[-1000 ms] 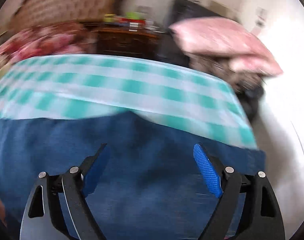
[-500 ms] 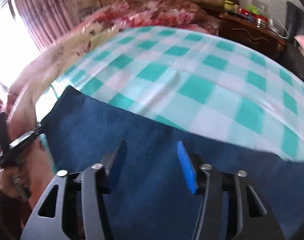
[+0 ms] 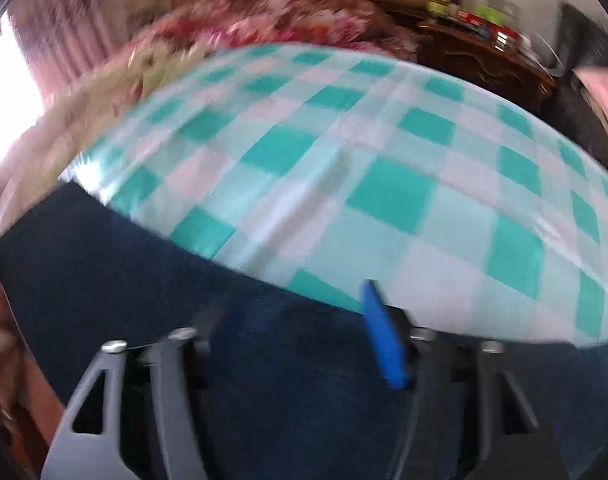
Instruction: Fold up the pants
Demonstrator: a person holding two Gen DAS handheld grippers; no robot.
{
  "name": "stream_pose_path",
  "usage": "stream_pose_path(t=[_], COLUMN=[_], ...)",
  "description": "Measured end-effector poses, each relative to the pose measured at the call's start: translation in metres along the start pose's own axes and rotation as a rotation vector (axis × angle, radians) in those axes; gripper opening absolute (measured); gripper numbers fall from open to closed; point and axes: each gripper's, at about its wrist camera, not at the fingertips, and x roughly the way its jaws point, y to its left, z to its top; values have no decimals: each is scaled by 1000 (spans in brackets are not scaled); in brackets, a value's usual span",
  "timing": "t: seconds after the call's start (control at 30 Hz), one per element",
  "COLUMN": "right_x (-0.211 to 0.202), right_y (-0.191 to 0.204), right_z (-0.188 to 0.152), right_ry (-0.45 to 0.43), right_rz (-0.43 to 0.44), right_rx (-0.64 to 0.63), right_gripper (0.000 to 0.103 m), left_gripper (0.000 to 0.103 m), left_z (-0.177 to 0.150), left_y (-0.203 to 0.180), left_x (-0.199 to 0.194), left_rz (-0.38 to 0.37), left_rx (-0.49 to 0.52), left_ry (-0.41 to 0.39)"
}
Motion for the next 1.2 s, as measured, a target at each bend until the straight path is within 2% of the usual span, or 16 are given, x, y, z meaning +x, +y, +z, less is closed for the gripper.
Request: stream_pose_path(t=[0.1, 0.2, 0.23, 0.3, 0.43, 0.5, 0.57, 0.6, 0.63, 0.67, 0.73, 0.8, 1.0, 1.1, 1.17, 1.2], right_x=[-33, -68, -74, -84, -93, -94, -92, -91, -90, -88, -84, -80, -76, -77, -77, -77], right_y=[-55, -100, -109, -126, -138, -139, -138, -136, -133, -130, -125, -117, -92, -87, -86, -86], right_z=[-11, -29, -35, -48, -68, -75, -82, -84, -86, -86, -86, -84, -82, -83, -83, -83], right_ry=[-8, -52, -56, -41, -29, -28, -19, -15, -9, -4, 6, 13, 30, 33, 33, 33], right_rz=[29, -18, -32, -51, -66, -68, -62, -58, -53, -49, -42, -35, -20, -17, -19, -17], right_rx=[178, 271, 284, 283, 257, 247, 233, 226, 217, 209, 199, 193, 132, 124, 124, 124], right_gripper=[77, 78, 79, 79, 79, 79, 79, 79, 79, 79, 79, 79, 79, 79, 79, 79], left_gripper=[1, 1, 1, 2, 1, 2, 16, 39, 41, 41, 41, 41, 41, 43, 40, 28], left_z=[14, 13, 12, 12, 15, 13, 0, -8, -13, -21, -31, -33, -40, -45, -46, -46], left_y=[-63, -127, -140, -151, -112, -66, 0, 23, 39, 55, 70, 66, 45, 34, 35, 34], left_x=[-38, -56, -57, -47, -21, -6, 15, 26, 31, 35, 38, 41, 73, 86, 89, 89], left_rz=[-8, -62, -82, -108, -46, 32, 33, 80, 135, 140, 29, -5, -12, 43, 46, 43], left_rx=[179, 319, 340, 293, 156, 65, -83, -122, -138, -149, -196, -161, -67, 20, 17, 21], left_ry=[-87, -121, -120, -110, -71, -39, 45, 102, 127, 141, 164, 166, 224, 246, 255, 261])
